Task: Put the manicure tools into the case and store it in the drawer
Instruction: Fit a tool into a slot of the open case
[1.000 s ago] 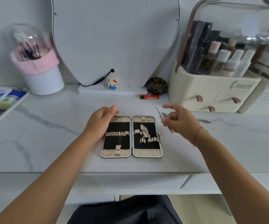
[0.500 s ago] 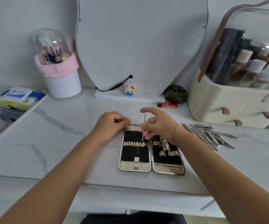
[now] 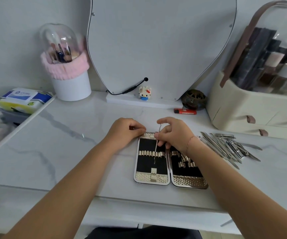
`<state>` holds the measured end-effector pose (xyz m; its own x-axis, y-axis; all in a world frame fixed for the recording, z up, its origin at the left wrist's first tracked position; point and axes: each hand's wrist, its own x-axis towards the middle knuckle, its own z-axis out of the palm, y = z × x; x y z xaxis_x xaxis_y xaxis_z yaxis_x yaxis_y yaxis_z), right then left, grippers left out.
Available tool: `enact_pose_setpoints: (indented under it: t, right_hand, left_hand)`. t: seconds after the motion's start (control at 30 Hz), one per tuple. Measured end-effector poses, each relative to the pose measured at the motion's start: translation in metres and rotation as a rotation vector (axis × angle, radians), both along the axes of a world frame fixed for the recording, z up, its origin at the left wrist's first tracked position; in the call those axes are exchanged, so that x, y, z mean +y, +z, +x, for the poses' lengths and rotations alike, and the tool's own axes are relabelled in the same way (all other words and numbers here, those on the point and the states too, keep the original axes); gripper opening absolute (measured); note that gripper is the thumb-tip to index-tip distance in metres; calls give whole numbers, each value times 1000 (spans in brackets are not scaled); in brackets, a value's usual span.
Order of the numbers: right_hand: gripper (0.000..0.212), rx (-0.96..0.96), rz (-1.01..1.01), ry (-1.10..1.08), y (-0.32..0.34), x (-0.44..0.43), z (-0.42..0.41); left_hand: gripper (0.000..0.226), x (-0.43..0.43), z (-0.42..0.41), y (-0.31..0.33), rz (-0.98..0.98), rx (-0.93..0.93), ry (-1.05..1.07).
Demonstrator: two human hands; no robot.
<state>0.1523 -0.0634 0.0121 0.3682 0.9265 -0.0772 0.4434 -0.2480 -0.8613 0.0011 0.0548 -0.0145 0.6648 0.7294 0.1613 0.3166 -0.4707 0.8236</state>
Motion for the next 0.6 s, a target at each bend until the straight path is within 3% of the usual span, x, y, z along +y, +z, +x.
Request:
enact_pose_setpoints:
  t: [0.6]
  right_hand:
    - [30, 23, 0, 36, 3, -2, 5]
  left_hand:
    - [4, -2, -1, 3, 12, 8, 3]
